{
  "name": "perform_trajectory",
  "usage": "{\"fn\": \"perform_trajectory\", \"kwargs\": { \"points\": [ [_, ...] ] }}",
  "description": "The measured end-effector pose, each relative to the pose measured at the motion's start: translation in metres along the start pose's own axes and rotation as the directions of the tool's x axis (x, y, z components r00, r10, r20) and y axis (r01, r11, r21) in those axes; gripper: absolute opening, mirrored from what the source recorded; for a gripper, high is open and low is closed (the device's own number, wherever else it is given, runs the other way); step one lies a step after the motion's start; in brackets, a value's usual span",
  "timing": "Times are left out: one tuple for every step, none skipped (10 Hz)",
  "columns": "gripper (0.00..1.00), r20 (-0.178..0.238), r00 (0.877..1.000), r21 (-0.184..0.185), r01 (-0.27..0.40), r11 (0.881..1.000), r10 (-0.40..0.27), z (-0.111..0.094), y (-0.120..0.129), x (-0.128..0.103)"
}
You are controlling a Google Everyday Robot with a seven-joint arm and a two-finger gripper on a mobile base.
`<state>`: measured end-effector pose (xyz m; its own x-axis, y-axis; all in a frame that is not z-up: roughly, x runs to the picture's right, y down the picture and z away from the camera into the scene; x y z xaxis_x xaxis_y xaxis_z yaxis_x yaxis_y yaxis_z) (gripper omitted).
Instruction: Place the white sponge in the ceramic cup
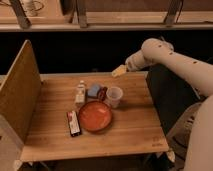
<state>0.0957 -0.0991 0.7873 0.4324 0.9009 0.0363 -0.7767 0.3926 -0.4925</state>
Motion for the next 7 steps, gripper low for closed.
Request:
{"fn": "perform_trajectory", "kwargs": {
  "points": [
    [0.8,0.004,1.0,-0.001,0.0,1.0,0.0,0.001,0.0,-0.002],
    [0.8,0.012,1.0,0.004,0.027,1.0,-0.027,0.006,-0.004,-0.008],
    [0.8,0.017,0.998,0.009,0.064,0.998,-0.064,0.011,-0.005,-0.017],
    [0.8,0.028,0.993,0.007,0.115,0.993,-0.115,0.017,-0.003,-0.031],
    [0.8,0.046,0.984,-0.009,0.171,0.985,-0.17,0.026,0.003,-0.049],
    [0.8,0.058,0.977,-0.029,0.206,0.978,-0.204,0.034,0.009,-0.062],
    [0.8,0.067,0.97,-0.064,0.238,0.969,-0.234,0.047,0.018,-0.073]
  ]
}}
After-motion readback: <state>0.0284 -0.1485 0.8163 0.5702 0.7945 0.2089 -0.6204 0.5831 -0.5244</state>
